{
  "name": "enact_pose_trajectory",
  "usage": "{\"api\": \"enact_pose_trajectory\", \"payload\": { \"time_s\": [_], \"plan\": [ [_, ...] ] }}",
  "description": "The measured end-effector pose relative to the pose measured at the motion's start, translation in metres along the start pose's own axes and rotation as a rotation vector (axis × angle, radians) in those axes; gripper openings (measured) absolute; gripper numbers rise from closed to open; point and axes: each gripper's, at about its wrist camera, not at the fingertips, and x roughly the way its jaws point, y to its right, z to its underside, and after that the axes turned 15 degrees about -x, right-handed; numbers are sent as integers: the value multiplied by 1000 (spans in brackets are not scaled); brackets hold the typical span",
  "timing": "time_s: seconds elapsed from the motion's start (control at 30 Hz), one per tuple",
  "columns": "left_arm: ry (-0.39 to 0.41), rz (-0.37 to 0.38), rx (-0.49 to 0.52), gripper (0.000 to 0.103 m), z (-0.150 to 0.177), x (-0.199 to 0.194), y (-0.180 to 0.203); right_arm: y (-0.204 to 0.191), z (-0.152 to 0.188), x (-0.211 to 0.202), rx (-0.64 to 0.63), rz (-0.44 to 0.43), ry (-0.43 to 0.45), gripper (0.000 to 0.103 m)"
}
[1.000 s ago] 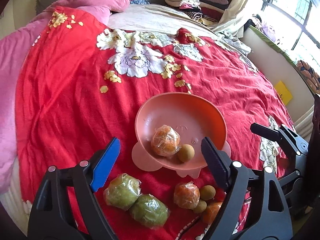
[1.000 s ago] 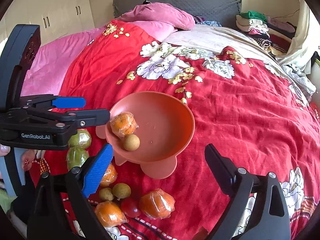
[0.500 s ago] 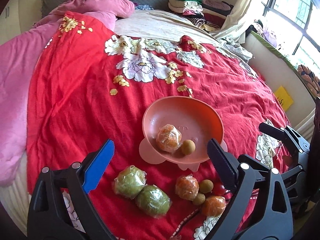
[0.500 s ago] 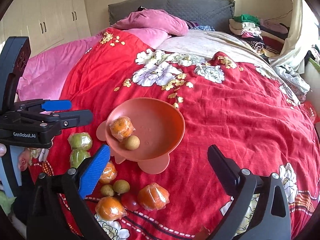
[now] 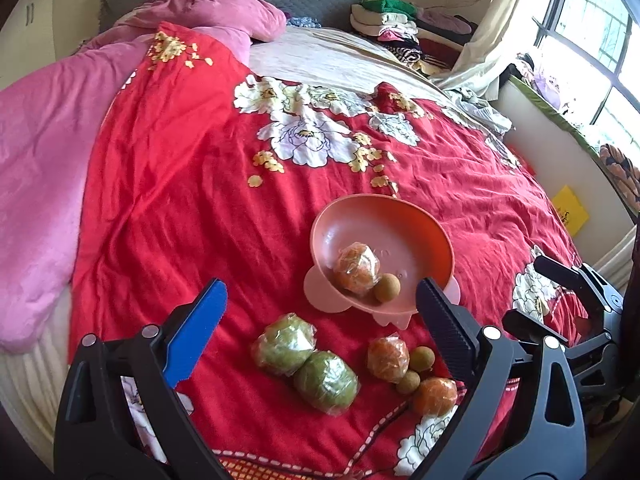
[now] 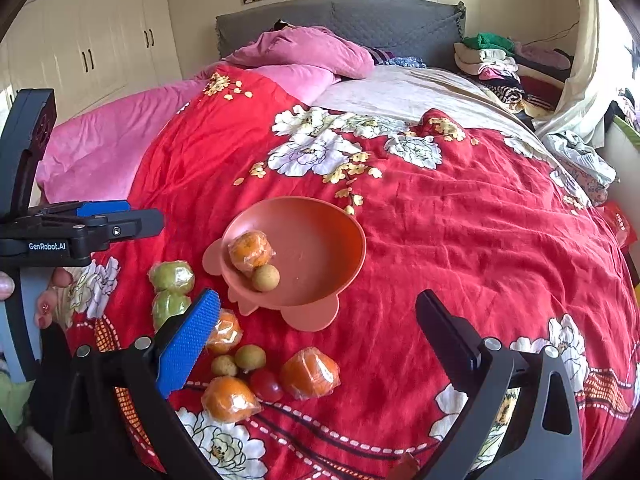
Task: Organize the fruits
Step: 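Withdraw both open tools from the bowl back over the fruit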
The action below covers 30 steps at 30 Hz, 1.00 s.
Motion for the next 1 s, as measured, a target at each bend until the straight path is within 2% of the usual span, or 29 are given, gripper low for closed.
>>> {"api": "enact_pose_trajectory", "payload": {
  "time_s": [1.0],
  "plan": [
    [-54,-27,22,90,42,-2,-10,-37,21,-9,-19,-59,-32,98]
  ]
}}
